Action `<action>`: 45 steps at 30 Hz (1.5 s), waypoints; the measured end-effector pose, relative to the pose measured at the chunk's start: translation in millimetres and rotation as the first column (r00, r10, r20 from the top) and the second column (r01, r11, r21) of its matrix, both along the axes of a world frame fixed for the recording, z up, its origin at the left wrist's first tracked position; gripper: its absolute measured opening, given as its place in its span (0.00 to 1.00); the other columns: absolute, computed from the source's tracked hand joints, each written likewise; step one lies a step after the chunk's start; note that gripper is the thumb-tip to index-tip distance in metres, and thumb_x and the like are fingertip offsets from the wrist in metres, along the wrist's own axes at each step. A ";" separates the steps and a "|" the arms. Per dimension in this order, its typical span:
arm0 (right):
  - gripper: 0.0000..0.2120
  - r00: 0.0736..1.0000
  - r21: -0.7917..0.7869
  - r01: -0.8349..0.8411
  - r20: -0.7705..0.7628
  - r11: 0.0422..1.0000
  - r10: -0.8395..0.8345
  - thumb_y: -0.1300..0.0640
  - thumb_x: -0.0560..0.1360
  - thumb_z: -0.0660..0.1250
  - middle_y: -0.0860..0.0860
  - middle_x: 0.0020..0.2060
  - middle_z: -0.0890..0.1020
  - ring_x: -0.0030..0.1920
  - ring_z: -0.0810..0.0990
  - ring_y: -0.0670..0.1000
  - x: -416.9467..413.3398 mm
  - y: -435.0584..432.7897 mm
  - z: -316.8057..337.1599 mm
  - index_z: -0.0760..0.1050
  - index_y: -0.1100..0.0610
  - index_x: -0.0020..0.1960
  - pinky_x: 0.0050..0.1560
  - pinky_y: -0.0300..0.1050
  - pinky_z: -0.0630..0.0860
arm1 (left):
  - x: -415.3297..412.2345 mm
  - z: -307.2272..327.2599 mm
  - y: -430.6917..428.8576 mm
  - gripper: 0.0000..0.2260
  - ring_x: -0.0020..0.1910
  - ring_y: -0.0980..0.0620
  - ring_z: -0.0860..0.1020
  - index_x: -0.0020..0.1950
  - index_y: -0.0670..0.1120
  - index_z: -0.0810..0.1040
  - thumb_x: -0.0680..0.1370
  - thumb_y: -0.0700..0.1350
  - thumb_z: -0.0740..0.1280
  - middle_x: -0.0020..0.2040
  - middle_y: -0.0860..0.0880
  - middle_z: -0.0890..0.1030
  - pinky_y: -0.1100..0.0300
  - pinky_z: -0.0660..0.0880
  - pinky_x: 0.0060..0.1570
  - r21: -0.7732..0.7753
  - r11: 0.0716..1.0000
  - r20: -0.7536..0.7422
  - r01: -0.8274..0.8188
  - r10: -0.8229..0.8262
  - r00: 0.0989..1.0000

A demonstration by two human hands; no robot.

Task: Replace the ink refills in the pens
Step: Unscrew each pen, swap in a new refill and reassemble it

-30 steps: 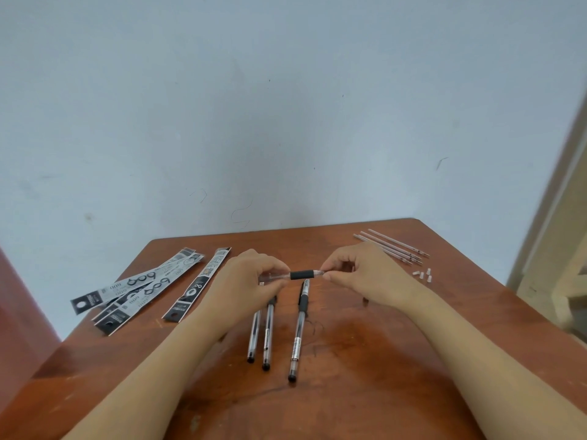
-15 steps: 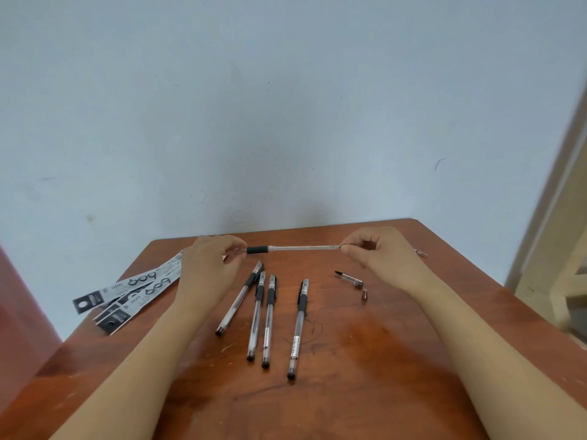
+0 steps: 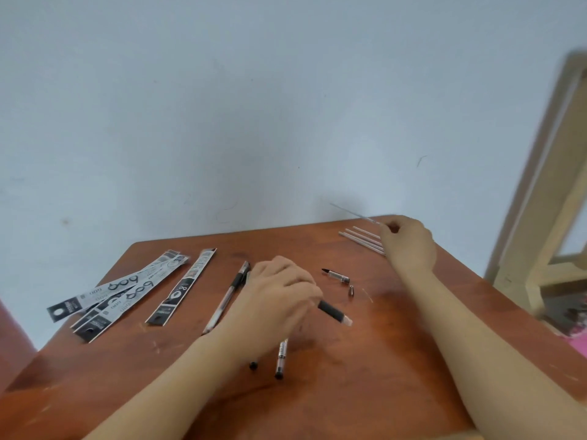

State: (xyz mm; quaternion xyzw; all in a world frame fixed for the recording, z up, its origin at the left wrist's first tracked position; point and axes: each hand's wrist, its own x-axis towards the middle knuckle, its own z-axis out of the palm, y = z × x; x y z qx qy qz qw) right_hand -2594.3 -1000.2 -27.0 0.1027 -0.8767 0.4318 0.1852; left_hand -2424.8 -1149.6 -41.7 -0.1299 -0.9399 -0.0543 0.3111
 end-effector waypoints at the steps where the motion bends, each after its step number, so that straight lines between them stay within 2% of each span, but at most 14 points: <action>1: 0.10 1.000 0.062 0.005 0.008 0.998 -0.006 0.59 0.75 0.60 0.57 0.48 0.82 0.50 0.77 0.60 -0.9 -1.3 -2.2 0.79 0.61 0.48 0.42 0.45 0.71 | -0.2 -4.0 6.9 0.08 0.47 0.56 0.70 0.42 0.52 0.79 0.73 0.47 0.60 0.43 0.55 0.81 0.61 0.65 0.47 -0.061 0.997 0.045 0.057 -0.055 0.997; 5: 0.11 0.999 0.267 -0.020 0.046 0.963 0.008 0.60 0.75 0.58 0.58 0.49 0.80 0.54 0.75 0.59 -7.1 -3.8 -11.1 0.79 0.60 0.47 0.41 0.44 0.68 | 0.5 -12.1 16.7 0.10 0.48 0.57 0.69 0.43 0.54 0.79 0.73 0.49 0.58 0.45 0.55 0.80 0.62 0.71 0.44 -0.159 0.973 0.151 0.165 -0.141 0.978; 9: 0.12 0.997 0.409 -0.038 0.074 0.912 0.008 0.60 0.75 0.58 0.57 0.53 0.78 0.60 0.69 0.58 -10.4 -5.2 -17.5 0.78 0.60 0.52 0.45 0.46 0.68 | -2.0 -12.7 13.9 0.10 0.47 0.58 0.69 0.43 0.55 0.80 0.72 0.49 0.59 0.44 0.55 0.80 0.63 0.72 0.40 -0.149 0.978 0.187 0.147 -0.118 0.975; 13: 0.11 0.995 0.523 -0.065 0.100 0.850 0.014 0.60 0.74 0.58 0.58 0.54 0.77 0.60 0.67 0.59 -9.3 -6.9 -19.9 0.75 0.61 0.53 0.47 0.47 0.67 | -1.5 -12.4 13.2 0.08 0.45 0.55 0.77 0.45 0.54 0.81 0.71 0.47 0.64 0.45 0.54 0.80 0.60 0.77 0.38 -0.144 0.982 0.250 0.119 -0.080 0.965; 16: 0.11 0.995 0.597 -0.070 0.101 0.799 0.012 0.59 0.75 0.58 0.57 0.56 0.76 0.61 0.67 0.58 -7.1 -8.7 -19.6 0.74 0.60 0.55 0.47 0.47 0.67 | -1.6 -10.7 13.5 0.10 0.45 0.53 0.79 0.47 0.53 0.81 0.72 0.47 0.61 0.46 0.52 0.81 0.58 0.78 0.38 -0.147 0.982 0.271 0.122 -0.078 0.959; 19: 0.13 0.996 0.631 -0.056 0.092 0.774 -0.002 0.60 0.75 0.58 0.57 0.58 0.74 0.63 0.66 0.58 -6.1 -9.5 -19.3 0.72 0.60 0.58 0.52 0.48 0.68 | -1.5 -11.2 12.7 0.10 0.45 0.53 0.79 0.48 0.53 0.81 0.70 0.44 0.64 0.46 0.52 0.82 0.59 0.78 0.40 -0.152 0.982 0.272 0.115 -0.070 0.960; 21: 0.13 0.996 0.644 -0.049 0.085 0.764 -0.008 0.60 0.75 0.58 0.57 0.58 0.74 0.63 0.66 0.58 -5.7 -9.9 -19.3 0.72 0.60 0.59 0.53 0.48 0.68 | -2.2 -10.4 14.3 0.12 0.50 0.52 0.78 0.52 0.51 0.80 0.72 0.42 0.63 0.50 0.50 0.81 0.58 0.76 0.48 -0.136 0.983 0.296 0.126 -0.081 0.952; 24: 0.13 0.997 0.663 -0.048 0.079 0.747 -0.007 0.60 0.76 0.58 0.57 0.58 0.74 0.63 0.66 0.58 -4.9 -10.4 -19.1 0.72 0.60 0.59 0.53 0.48 0.68 | -2.8 -9.4 17.3 0.14 0.64 0.53 0.69 0.63 0.51 0.74 0.79 0.42 0.57 0.64 0.50 0.74 0.64 0.63 0.61 -0.063 0.990 0.349 0.123 -0.094 0.932; 26: 0.13 0.997 0.670 -0.051 0.080 0.740 -0.003 0.61 0.76 0.58 0.57 0.58 0.73 0.62 0.66 0.58 -4.8 -10.4 -19.1 0.73 0.60 0.58 0.53 0.48 0.68 | -2.7 -9.7 18.5 0.16 0.67 0.56 0.64 0.66 0.52 0.70 0.80 0.42 0.54 0.67 0.52 0.70 0.66 0.58 0.64 -0.037 0.990 0.368 0.137 -0.114 0.923; 31: 0.13 0.996 0.670 -0.056 0.085 0.740 -0.002 0.61 0.76 0.58 0.57 0.58 0.73 0.62 0.66 0.58 -4.7 -10.0 -18.1 0.73 0.60 0.58 0.53 0.47 0.68 | -2.7 -9.6 16.3 0.15 0.65 0.55 0.66 0.66 0.52 0.71 0.80 0.43 0.55 0.65 0.52 0.73 0.66 0.58 0.62 -0.048 0.990 0.362 0.134 -0.108 0.926; 34: 0.13 0.997 0.673 -0.054 0.081 0.738 -0.001 0.61 0.76 0.57 0.57 0.58 0.73 0.62 0.66 0.58 -4.5 -10.1 -18.3 0.73 0.60 0.58 0.52 0.47 0.68 | -2.3 -8.5 11.3 0.15 0.56 0.53 0.75 0.59 0.51 0.77 0.77 0.47 0.55 0.56 0.52 0.80 0.58 0.70 0.57 -0.055 0.992 0.287 0.112 -0.092 0.953; 39: 0.12 0.998 0.633 -0.061 0.047 0.772 0.040 0.60 0.76 0.57 0.57 0.57 0.73 0.61 0.66 0.58 -3.2 -10.9 -16.8 0.74 0.61 0.56 0.51 0.48 0.68 | -1.3 -1.2 -8.1 0.15 0.45 0.53 0.78 0.49 0.50 0.82 0.74 0.49 0.56 0.45 0.54 0.83 0.54 0.79 0.41 -0.007 0.997 0.133 -0.073 0.073 0.988; 42: 0.14 0.991 0.566 -0.103 -0.008 0.818 0.131 0.57 0.77 0.56 0.58 0.55 0.74 0.62 0.66 0.58 3.5 -16.0 -13.4 0.77 0.62 0.54 0.52 0.49 0.70 | -0.2 7.6 -28.1 0.11 0.50 0.53 0.75 0.53 0.49 0.80 0.77 0.46 0.60 0.50 0.53 0.81 0.59 0.73 0.49 0.129 0.943 0.113 -0.305 0.292 0.950; 45: 0.15 0.960 0.499 -0.224 -0.033 0.837 0.277 0.56 0.77 0.56 0.57 0.54 0.75 0.61 0.67 0.56 13.6 -23.4 -12.3 0.78 0.61 0.53 0.52 0.47 0.69 | 2.8 8.7 -55.9 0.10 0.52 0.54 0.73 0.54 0.50 0.79 0.77 0.47 0.60 0.52 0.53 0.80 0.61 0.70 0.48 0.165 0.840 0.184 -0.517 0.489 0.853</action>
